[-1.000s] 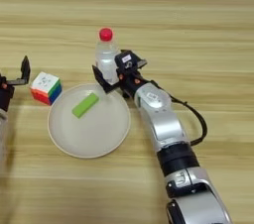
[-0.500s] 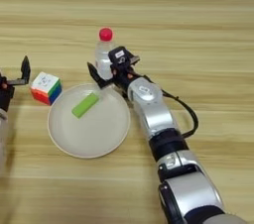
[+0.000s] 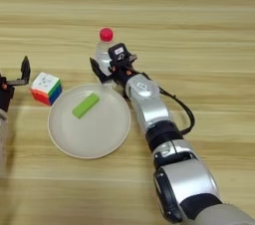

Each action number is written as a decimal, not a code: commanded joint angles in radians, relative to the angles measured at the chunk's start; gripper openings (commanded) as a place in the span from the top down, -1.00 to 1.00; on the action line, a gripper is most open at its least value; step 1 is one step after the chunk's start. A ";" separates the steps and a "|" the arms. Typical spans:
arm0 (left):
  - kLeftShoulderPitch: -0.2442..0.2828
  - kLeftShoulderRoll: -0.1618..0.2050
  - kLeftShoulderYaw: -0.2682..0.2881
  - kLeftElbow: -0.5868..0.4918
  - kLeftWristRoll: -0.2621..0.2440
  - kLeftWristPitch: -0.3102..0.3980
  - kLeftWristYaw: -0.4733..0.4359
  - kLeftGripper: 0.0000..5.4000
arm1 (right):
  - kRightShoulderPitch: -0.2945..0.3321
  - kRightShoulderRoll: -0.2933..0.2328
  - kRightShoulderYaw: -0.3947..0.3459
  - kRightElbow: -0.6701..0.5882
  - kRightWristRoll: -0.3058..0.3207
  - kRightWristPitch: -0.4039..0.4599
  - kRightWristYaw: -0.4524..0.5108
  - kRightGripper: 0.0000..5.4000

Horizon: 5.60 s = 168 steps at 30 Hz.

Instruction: Move the objects on the table

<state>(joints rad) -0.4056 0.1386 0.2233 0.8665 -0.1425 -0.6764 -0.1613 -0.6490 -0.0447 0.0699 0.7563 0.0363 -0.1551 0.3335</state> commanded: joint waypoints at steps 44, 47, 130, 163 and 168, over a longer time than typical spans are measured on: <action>-0.011 0.000 0.002 -0.003 -0.001 -0.014 0.005 -1.00 | 0.318 -0.139 -0.207 -0.526 0.043 0.172 -0.126 -0.18; -0.010 0.000 0.003 -0.005 -0.002 -0.014 0.005 -1.00 | 0.312 -0.138 -0.201 -0.481 0.040 0.157 -0.127 -0.18; 0.346 0.084 -0.313 -0.950 0.058 0.684 -0.249 -1.00 | 0.651 -0.137 -0.276 -0.682 0.111 0.106 -0.185 -0.99; 0.290 0.071 -0.531 -0.899 0.154 1.015 -0.268 -1.00 | 0.667 -0.095 -0.253 -0.743 0.110 0.120 -0.228 -0.99; 0.274 0.067 -0.530 -0.871 0.160 1.031 -0.268 -1.00 | 0.672 -0.090 -0.255 -0.744 0.113 0.117 -0.230 -0.99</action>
<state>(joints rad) -0.1120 0.2062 -0.3003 -0.0244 0.0122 0.3333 -0.4255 0.0144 -0.1405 -0.1855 0.0326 0.1466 -0.0511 0.1108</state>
